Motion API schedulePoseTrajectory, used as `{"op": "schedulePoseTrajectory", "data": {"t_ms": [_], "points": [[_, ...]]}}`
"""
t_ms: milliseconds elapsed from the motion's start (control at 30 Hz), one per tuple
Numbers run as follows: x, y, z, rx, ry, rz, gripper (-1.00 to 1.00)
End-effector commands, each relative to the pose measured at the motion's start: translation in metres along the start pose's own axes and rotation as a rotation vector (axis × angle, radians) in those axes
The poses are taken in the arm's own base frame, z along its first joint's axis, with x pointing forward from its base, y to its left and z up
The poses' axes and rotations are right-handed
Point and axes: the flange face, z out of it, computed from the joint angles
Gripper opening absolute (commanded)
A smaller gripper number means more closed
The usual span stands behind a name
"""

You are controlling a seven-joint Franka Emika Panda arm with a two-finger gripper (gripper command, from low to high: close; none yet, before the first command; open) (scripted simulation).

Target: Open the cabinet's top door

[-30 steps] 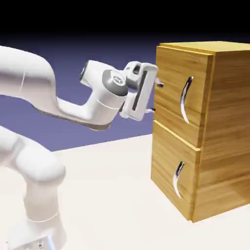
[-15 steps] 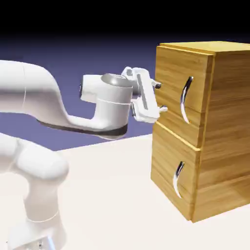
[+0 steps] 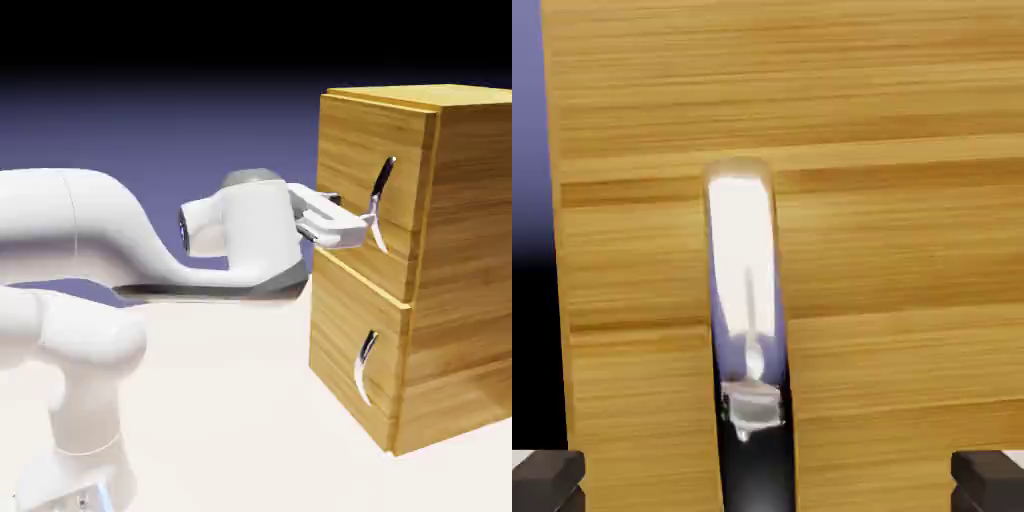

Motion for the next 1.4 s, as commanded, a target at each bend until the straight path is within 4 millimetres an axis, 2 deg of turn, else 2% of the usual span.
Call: {"op": "schedulePoseTrajectory", "data": {"t_ms": [0,133,167,567,933,1367], "points": [[-0.001,0.000,0.010,0.000,0.001,0.002,0.00],[0.000,0.000,0.050,0.000,0.000,0.000,0.00],[0.000,0.000,0.050,0.000,0.000,0.000,-1.00],[0.016,0.016,0.016,0.100,-0.100,0.000,-1.00],[0.050,0.050,-0.033,0.264,-0.264,0.000,-1.00],[0.090,0.090,-0.069,0.426,-0.426,0.000,-1.00]]}}
